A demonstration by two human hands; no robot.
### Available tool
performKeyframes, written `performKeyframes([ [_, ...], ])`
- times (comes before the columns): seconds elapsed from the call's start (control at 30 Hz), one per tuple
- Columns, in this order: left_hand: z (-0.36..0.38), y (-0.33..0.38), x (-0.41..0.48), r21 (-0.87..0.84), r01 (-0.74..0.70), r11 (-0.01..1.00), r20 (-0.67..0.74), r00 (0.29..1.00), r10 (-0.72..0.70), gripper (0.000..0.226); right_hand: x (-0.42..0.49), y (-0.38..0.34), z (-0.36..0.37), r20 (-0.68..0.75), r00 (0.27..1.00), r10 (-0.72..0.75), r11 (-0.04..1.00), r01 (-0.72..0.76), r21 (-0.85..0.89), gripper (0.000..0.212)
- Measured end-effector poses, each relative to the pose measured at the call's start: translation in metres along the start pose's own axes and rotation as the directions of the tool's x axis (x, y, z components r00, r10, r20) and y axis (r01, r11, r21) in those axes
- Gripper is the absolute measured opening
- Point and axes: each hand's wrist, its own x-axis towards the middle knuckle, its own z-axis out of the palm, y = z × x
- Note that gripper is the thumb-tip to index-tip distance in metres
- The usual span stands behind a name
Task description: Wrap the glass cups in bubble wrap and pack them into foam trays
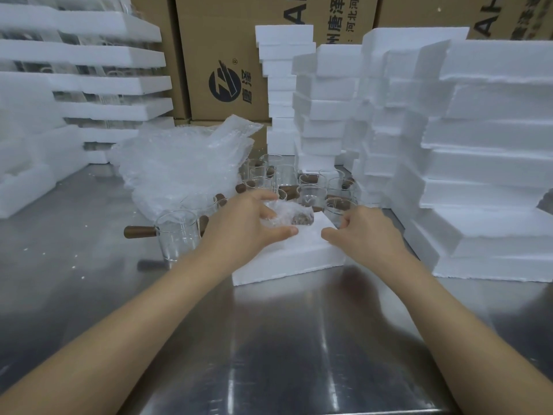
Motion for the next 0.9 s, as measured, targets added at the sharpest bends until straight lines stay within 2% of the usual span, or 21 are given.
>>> performKeyframes([
  [0.1, 0.003, 0.002, -0.001, 0.125, 0.019, 0.992, 0.074, 0.997, -0.028, 0.073, 0.0, 0.001, -0.001, 0.025, 1.0, 0.012, 1.0, -0.012, 0.013, 0.034],
  [0.2, 0.0, 0.004, -0.003, 0.207, 0.009, 0.978, 0.115, 0.993, -0.034, 0.07, 0.0, 0.001, -0.003, 0.051, 0.998, 0.027, 0.999, -0.029, 0.04, 0.032],
  [0.37, -0.011, 0.004, -0.003, 0.219, 0.024, 0.975, 0.259, 0.962, -0.082, 0.09, 0.0, 0.0, -0.005, 0.104, 0.994, 0.035, 0.996, -0.043, 0.077, 0.033],
  [0.53, -0.011, 0.003, -0.003, 0.355, -0.054, 0.933, 0.314, 0.947, -0.065, 0.083, 0.0, 0.0, -0.004, 0.153, 0.987, 0.048, 0.993, -0.064, 0.1, 0.032],
  [0.7, -0.009, -0.001, -0.004, 0.306, -0.066, 0.95, 0.342, 0.939, -0.045, 0.082, -0.002, 0.0, -0.005, 0.211, 0.975, 0.07, 0.991, -0.093, 0.099, 0.031],
  [0.77, -0.009, 0.0, -0.005, 0.328, -0.103, 0.939, 0.312, 0.95, -0.005, 0.077, -0.004, -0.002, -0.007, 0.175, 0.983, 0.052, 0.997, -0.061, 0.051, 0.036],
  [0.8, -0.008, 0.0, -0.005, 0.343, -0.129, 0.93, 0.249, 0.968, 0.043, 0.073, -0.004, -0.003, -0.009, 0.123, 0.992, 0.039, 0.999, -0.042, 0.026, 0.039],
  [0.83, -0.008, 0.001, -0.006, 0.357, -0.154, 0.921, 0.148, 0.983, 0.107, 0.066, -0.005, -0.005, -0.012, 0.043, 0.999, 0.025, 1.0, -0.025, 0.015, 0.041],
  [0.9, -0.01, 0.004, -0.005, 0.363, -0.199, 0.91, -0.052, 0.971, 0.233, 0.056, -0.007, -0.011, -0.022, -0.189, 0.982, -0.03, 0.997, 0.043, 0.064, 0.041],
])
